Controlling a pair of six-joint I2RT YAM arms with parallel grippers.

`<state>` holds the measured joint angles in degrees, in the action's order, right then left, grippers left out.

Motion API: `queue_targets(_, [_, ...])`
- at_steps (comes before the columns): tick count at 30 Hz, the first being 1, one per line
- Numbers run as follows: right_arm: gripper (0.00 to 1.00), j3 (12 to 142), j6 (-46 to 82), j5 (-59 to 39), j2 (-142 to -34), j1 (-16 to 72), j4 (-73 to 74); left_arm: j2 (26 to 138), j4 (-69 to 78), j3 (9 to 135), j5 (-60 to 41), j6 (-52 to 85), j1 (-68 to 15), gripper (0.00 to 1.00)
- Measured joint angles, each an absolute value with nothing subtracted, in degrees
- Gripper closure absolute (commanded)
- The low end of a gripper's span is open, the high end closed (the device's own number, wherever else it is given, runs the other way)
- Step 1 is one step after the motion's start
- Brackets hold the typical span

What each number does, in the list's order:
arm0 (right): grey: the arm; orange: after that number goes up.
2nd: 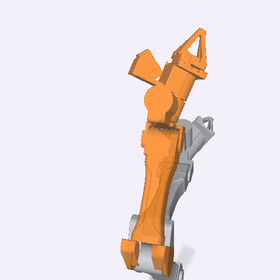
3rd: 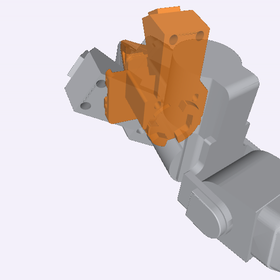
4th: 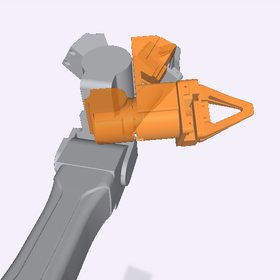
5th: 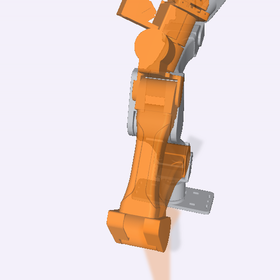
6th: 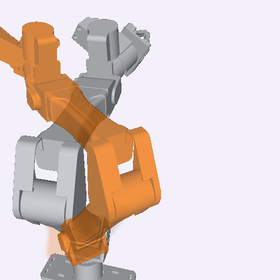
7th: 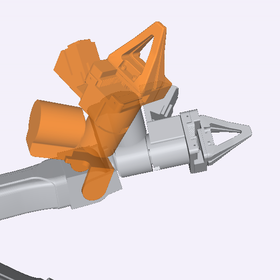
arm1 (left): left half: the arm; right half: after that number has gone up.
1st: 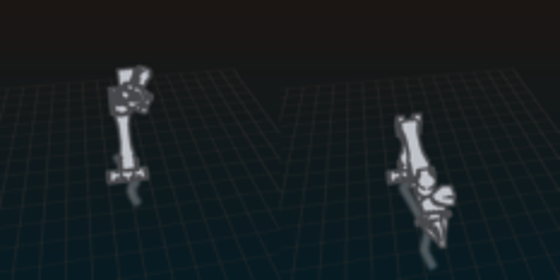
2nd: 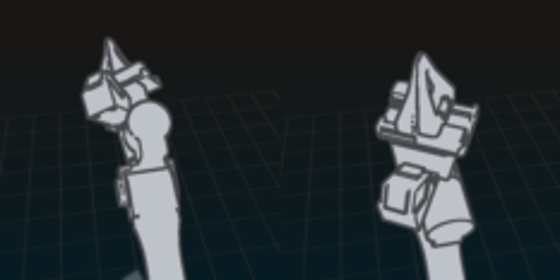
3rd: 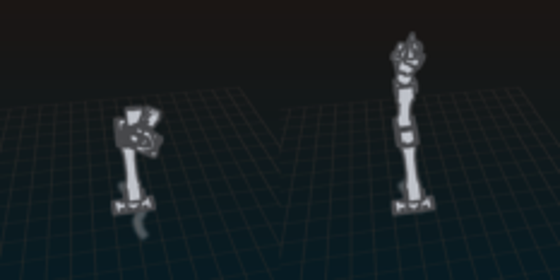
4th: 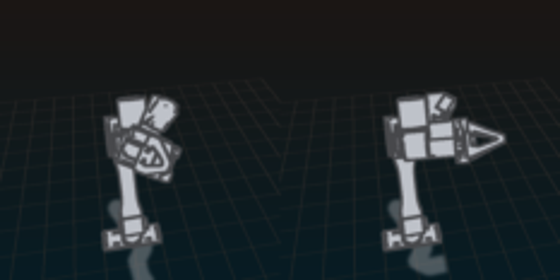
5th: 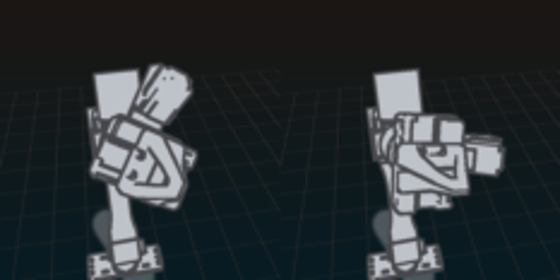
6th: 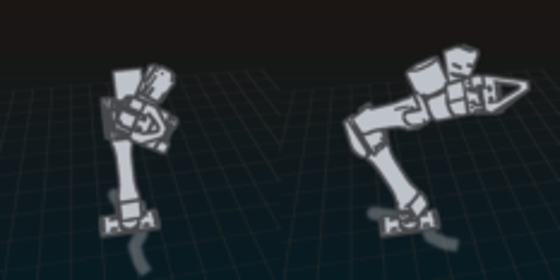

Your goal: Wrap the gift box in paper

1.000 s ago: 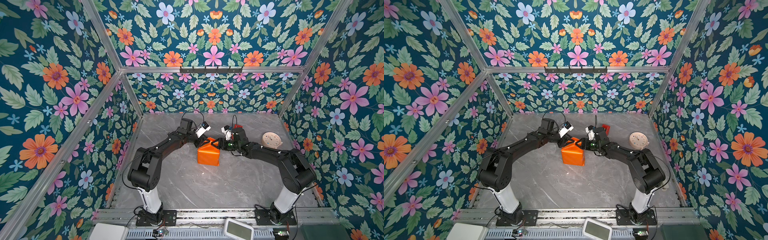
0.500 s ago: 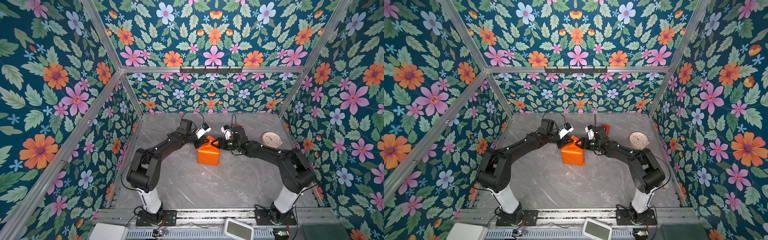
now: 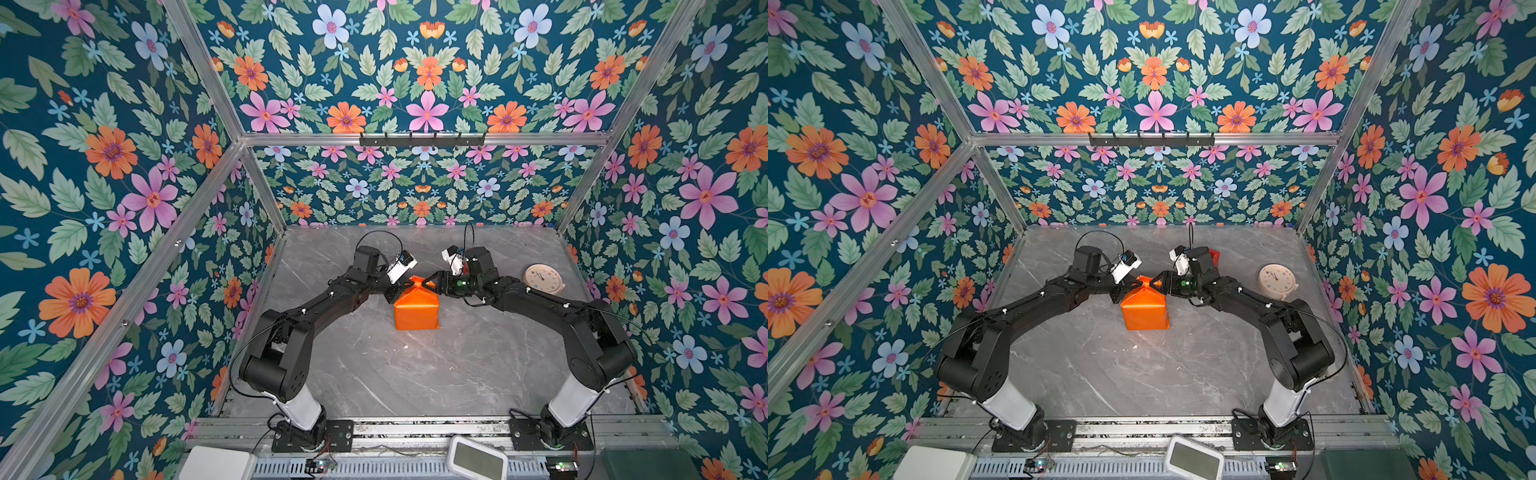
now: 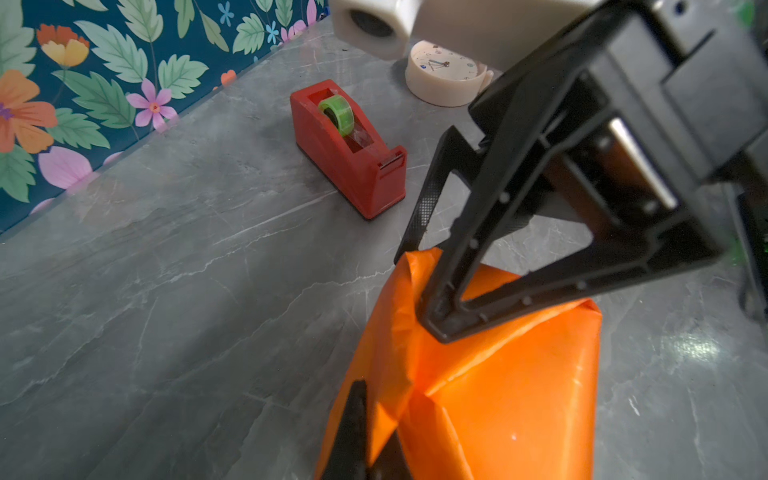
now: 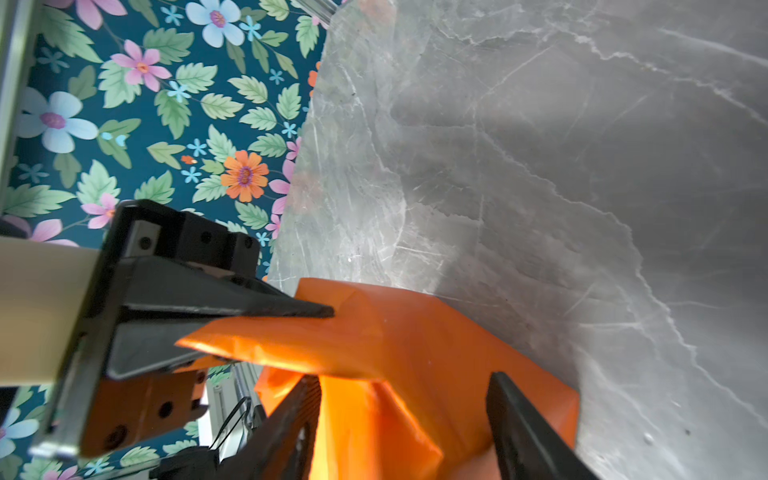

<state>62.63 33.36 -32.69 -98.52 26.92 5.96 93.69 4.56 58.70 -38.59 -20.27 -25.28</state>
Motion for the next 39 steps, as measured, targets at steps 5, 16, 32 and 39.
queue_targets(5, [0.36, 62.28, 33.41, -32.95, -98.52, 26.83, 5.41, 92.38, 7.16, 56.23, -36.53, -18.9, -25.74, 0.94])
queue_targets(16, [0.38, 61.43, 33.87, -32.82, -99.61, 26.87, 4.58, 90.83, 10.79, 52.9, -35.66, -18.11, -26.37, 0.84])
queue_targets(32, [0.39, 60.4, 34.26, -32.8, -99.98, 26.87, 6.74, 91.81, 13.3, 55.99, -38.57, -16.38, -26.41, 0.72])
queue_targets(39, [0.39, 60.31, 34.26, -32.8, -100.01, 26.87, 7.09, 91.77, 13.65, 56.4, -39.51, -16.16, -26.41, 0.89])
